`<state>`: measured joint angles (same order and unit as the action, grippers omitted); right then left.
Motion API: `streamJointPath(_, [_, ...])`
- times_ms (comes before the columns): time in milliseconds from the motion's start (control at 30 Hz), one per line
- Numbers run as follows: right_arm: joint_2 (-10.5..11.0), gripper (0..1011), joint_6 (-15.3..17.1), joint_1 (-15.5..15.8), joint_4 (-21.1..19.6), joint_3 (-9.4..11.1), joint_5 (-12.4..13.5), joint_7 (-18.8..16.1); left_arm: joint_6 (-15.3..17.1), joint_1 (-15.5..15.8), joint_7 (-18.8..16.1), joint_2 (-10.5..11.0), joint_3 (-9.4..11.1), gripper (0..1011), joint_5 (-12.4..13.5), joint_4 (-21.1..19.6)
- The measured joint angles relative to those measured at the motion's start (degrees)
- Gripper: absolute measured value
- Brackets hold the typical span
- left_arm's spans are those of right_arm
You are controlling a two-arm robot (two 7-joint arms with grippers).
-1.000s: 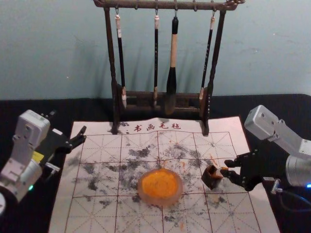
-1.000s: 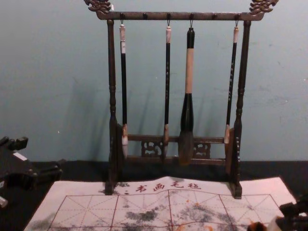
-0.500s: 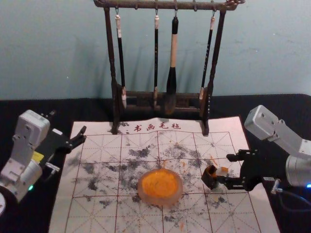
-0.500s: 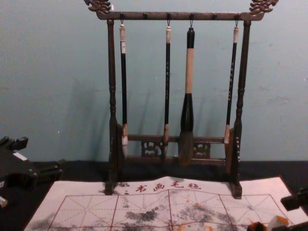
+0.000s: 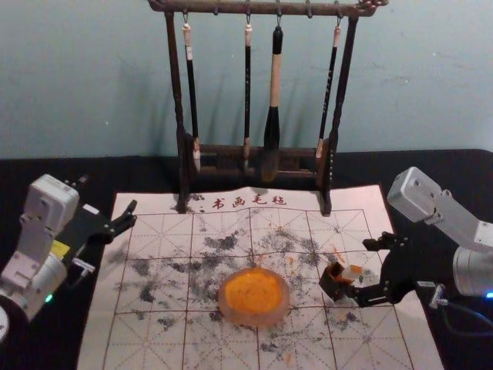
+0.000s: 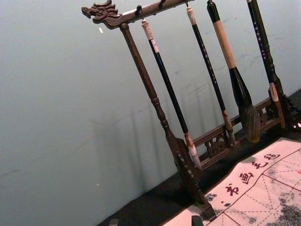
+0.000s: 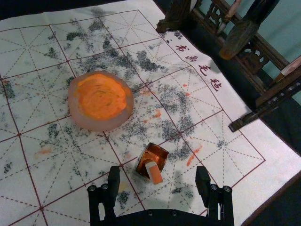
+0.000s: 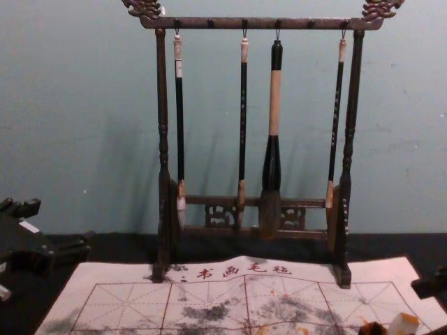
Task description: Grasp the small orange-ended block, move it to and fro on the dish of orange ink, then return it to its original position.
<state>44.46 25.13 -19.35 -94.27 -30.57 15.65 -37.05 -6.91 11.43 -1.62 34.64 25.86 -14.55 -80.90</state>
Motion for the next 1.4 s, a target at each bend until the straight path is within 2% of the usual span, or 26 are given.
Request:
streamJointPath(300, [-0.02, 1000, -0.06, 0.07, -0.03, 0.04, 0.00, 0.12, 0.00, 0.00, 0.00, 0.00, 0.00, 1001, 0.00, 0.00])
streamJointPath(433, [-0.36, 1000, -1.10, 0.92, -0.57, 0.98, 0.47, 1.35, 0.00, 0.00, 0.00, 0.00, 0.00, 1001, 0.00, 0.00])
streamJointPath(600, [-1.90, 1000, -2.53, 2.96, -1.62, 4.07, 2.35, 5.15, 0.00, 0.00, 0.00, 0.00, 0.00, 1001, 0.00, 0.00])
streamJointPath(700, [-3.39, 1000, -2.83, 4.46, -2.33, 6.58, 3.21, 8.97, 0.00, 0.00, 0.00, 0.00, 0.00, 1001, 0.00, 0.00])
streamJointPath(833, [-5.45, 1000, -3.06, 6.35, -3.22, 9.55, 3.13, 14.56, 0.00, 0.00, 0.00, 0.00, 0.00, 1001, 0.00, 0.00])
streamJointPath(933, [-7.51, 1000, -4.59, 8.84, -3.81, 11.79, 0.13, 22.08, 0.00, 0.00, 0.00, 0.00, 0.00, 1001, 0.00, 0.00])
streamJointPath(1033, [-8.71, 1000, -6.31, 10.44, -3.74, 12.19, -3.08, 27.00, 0.00, 0.00, 0.00, 0.00, 0.00, 1001, 0.00, 0.00])
streamJointPath(1067, [-9.49, 1000, -7.32, 11.35, -3.51, 12.27, -5.03, 29.69, 0.00, 0.00, 0.00, 0.00, 0.00, 1001, 0.00, 0.00])
streamJointPath(1100, [-9.49, 1000, -7.32, 11.35, -3.51, 12.27, -5.03, 29.69, 0.00, 0.00, 0.00, 0.00, 0.00, 1001, 0.00, 0.00])
streamJointPath(1133, [-10.28, 1000, -8.65, 12.34, -3.04, 12.25, -6.98, 32.47, 0.00, 0.00, 0.00, 0.00, 0.00, 1001, 0.00, 0.00])
streamJointPath(1233, [-11.94, 1000, -10.98, 14.23, -1.59, 12.06, -9.87, 36.58, 0.00, 0.00, 0.00, 0.00, 0.00, 1001, 0.00, 0.00])
streamJointPath(1300, [-12.90, 1000, -12.21, 15.15, -0.80, 12.09, -10.85, 38.30, 0.00, 0.00, 0.00, 0.00, 0.00, 1001, 0.00, 0.00])
streamJointPath(1400, [-15.08, 1000, -16.07, 16.98, 1.31, 12.06, -14.16, 43.10, 0.00, 0.00, 0.00, 0.00, 0.00, 1001, 0.00, 0.00])
